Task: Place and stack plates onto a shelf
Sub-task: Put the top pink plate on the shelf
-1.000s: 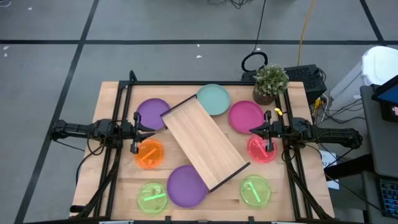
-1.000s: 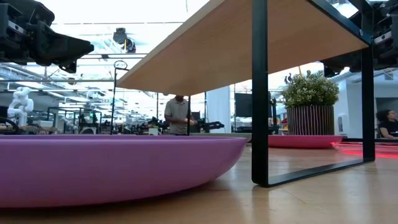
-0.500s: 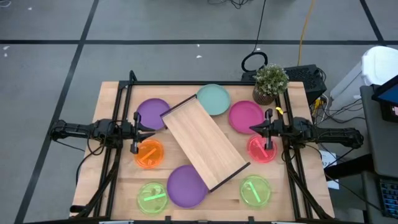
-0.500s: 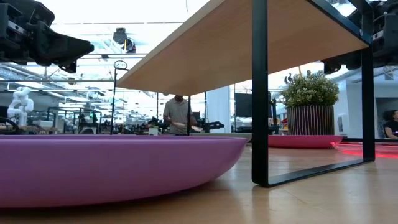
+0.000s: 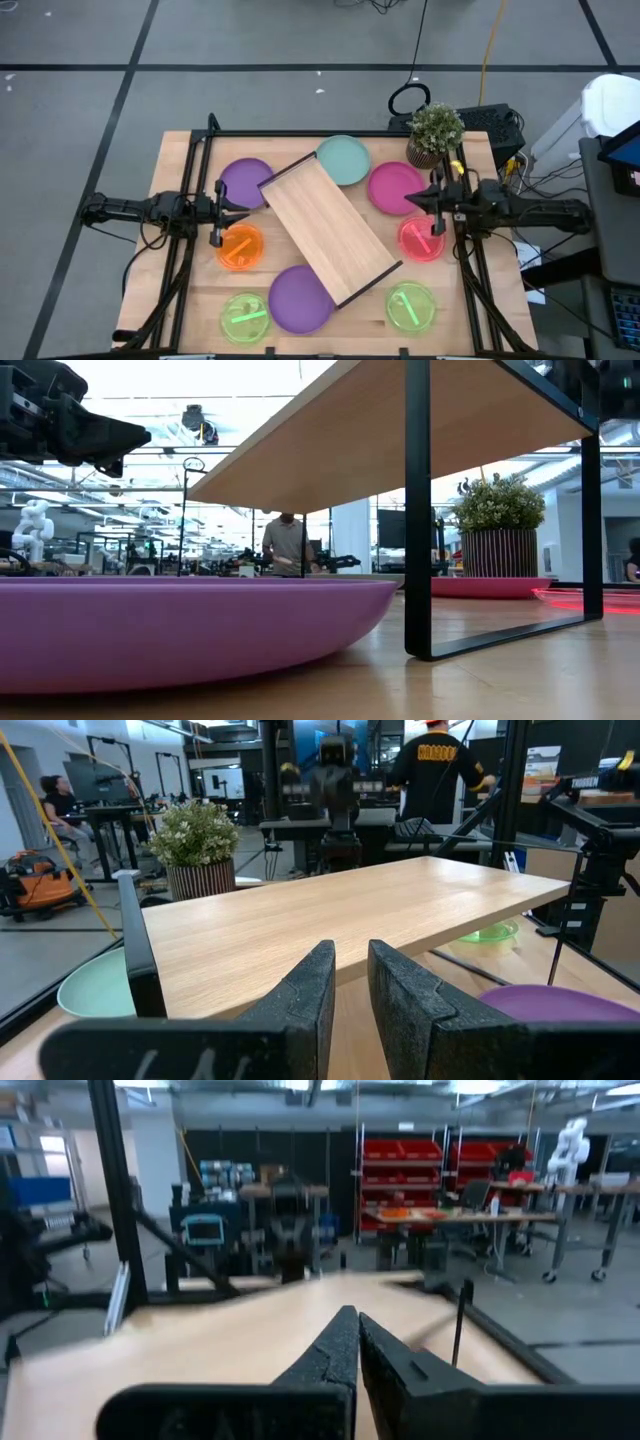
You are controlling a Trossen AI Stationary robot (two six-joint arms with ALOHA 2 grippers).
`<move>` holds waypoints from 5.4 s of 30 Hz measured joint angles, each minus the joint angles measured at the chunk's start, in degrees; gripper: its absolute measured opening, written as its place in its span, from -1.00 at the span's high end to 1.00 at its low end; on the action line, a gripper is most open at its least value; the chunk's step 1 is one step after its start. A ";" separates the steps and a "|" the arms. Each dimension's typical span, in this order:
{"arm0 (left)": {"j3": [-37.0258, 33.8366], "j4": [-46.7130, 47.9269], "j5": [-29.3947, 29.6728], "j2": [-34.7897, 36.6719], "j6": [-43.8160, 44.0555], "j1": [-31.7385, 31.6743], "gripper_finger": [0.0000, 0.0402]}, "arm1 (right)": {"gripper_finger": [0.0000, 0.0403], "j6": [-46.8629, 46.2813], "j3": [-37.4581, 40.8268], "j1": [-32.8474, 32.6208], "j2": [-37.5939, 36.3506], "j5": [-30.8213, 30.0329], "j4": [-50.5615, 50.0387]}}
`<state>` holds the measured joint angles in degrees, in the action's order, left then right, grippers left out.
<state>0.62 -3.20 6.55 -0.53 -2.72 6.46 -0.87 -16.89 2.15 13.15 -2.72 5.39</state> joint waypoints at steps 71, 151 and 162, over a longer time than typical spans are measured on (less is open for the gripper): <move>21.12 7.11 -0.51 -16.91 1.81 -0.02 0.98 | 1.00 -10.47 -46.62 -4.59 38.09 -6.50 -38.99; 43.78 17.88 -0.49 -49.86 6.03 0.00 0.99 | 0.26 -57.74 -15.93 16.40 44.28 -21.88 -51.96; 43.78 17.88 -0.48 -49.84 5.99 0.00 0.99 | 0.17 -53.03 -15.93 21.16 50.45 -24.16 -48.86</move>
<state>44.40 14.68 6.07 -50.37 3.27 6.46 -53.90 -32.82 23.32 63.60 -26.89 -43.47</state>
